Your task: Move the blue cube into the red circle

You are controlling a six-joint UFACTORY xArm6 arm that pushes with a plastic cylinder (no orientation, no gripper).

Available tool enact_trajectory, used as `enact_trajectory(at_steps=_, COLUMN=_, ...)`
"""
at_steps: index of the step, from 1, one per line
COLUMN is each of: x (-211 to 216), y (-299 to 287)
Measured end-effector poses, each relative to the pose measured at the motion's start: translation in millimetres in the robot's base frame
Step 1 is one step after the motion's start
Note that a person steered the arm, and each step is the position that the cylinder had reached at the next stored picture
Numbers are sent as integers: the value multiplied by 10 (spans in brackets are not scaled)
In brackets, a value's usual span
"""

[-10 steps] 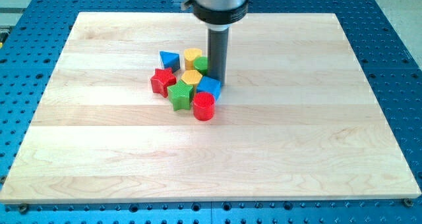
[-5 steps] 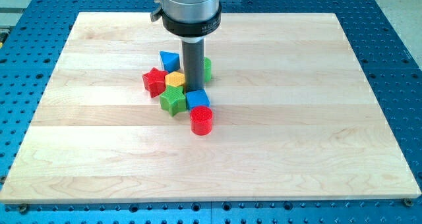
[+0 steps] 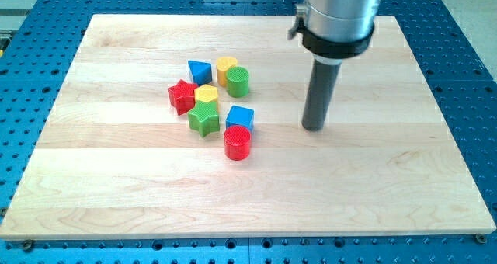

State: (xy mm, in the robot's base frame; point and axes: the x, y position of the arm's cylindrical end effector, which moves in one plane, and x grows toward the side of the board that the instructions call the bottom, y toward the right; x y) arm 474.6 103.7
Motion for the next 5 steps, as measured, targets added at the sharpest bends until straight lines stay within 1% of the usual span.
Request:
enact_trajectory(at_steps=2, x=813, y=-55)
enact_trajectory(at_steps=3, x=1102, y=-443)
enact_trajectory(at_steps=4, x=1165, y=-1045)
enact_trajectory(at_steps=5, x=1080, y=-1643)
